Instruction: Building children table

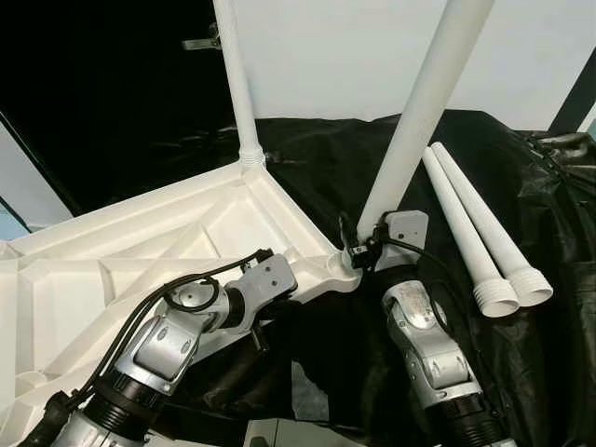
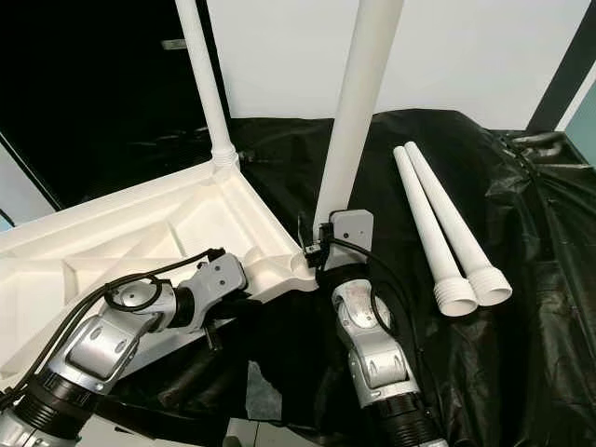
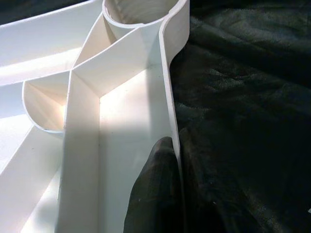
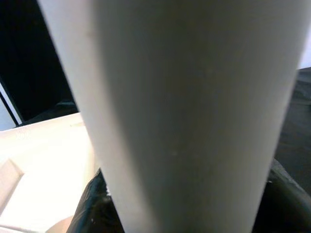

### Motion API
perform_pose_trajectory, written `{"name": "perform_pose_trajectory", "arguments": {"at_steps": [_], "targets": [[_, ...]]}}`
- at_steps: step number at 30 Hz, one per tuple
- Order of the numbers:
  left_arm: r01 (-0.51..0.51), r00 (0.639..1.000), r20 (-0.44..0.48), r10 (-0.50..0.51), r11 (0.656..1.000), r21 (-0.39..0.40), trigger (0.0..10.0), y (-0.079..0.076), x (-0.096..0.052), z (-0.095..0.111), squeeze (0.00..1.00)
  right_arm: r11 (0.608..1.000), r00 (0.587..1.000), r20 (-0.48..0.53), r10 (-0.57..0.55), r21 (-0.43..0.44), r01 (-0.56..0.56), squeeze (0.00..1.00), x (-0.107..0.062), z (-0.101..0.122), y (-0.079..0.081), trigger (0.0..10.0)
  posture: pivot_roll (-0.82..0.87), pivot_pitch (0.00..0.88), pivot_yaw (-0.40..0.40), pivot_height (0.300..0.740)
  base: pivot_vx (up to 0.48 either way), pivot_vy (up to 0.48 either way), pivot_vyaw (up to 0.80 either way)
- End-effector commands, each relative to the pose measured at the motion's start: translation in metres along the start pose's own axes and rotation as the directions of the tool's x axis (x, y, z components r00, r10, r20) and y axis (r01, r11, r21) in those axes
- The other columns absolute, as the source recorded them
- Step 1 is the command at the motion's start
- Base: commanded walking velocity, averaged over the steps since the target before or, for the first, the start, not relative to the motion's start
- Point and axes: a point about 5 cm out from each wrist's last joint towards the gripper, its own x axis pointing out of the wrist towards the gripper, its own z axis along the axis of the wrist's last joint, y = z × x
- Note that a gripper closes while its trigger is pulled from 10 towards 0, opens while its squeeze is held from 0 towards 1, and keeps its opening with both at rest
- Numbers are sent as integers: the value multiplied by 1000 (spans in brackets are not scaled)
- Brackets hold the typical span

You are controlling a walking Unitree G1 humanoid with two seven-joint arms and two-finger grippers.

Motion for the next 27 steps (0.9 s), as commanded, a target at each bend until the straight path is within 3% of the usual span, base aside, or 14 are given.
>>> {"name": "perform_pose_trajectory", "arguments": {"at_steps": [1,2,3,4,10,11,12,13,14,15,19,22,27], "targets": [[-53,997,55,49,997,59,10000,10,-9,17,0,1000,999,-39,18,3,-18,0,0,-7,2,10000,81,0,39,740,0,0,0],[-40,998,59,37,998,55,10000,9,-9,17,259,1000,999,-31,28,4,-28,0,0,-6,2,10000,80,0,39,740,0,0,0],[-40,998,59,37,998,55,10000,9,-9,17,259,1000,999,-31,28,4,-28,0,0,-6,2,10000,80,0,39,740,0,0,0],[-32,998,63,28,998,58,10000,8,-9,17,1000,999,999,-24,34,3,-34,0,0,-4,2,10000,78,0,40,740,0,0,0],[-6,998,63,0,996,89,10000,3,-9,17,1000,998,998,-23,55,-3,-55,0,1,-4,2,10000,79,0,37,740,0,0,0],[11,998,61,-18,994,111,10000,0,-9,17,882,998,998,-26,64,-7,-64,0,1,-4,2,10000,79,0,36,740,0,0,0],[11,998,61,-18,994,111,10000,0,-9,17,882,998,998,-26,64,-7,-64,0,1,-4,2,10000,79,0,36,740,0,0,0],[27,998,61,-35,992,123,10000,-3,-10,17,580,997,997,-24,75,-5,-75,0,2,-3,2,10000,78,0,37,740,0,0,0],[27,998,61,-35,992,123,10000,-3,-10,17,580,997,997,-24,75,-5,-75,0,2,-3,2,10000,78,0,37,740,0,0,0],[37,997,65,-46,991,128,10000,-5,-10,18,0,996,996,-23,90,2,-90,0,2,-1,2,10000,78,0,38,740,0,0,0],[50,992,111,-63,992,115,10000,-6,-14,22,0,988,988,-16,151,-1,-151,0,3,3,1,10000,76,0,39,740,0,0,0],[-32,963,270,-4,991,128,10000,9,-29,41,0,966,966,-52,254,-28,-256,0,3,7,-16,10000,71,0,37,740,0,0,0],[-64,933,359,31,995,81,10000,25,-40,55,0,935,940,-119,320,-118,-333,0,4,0,-29,10000,66,0,30,740,0,0,0]]}}
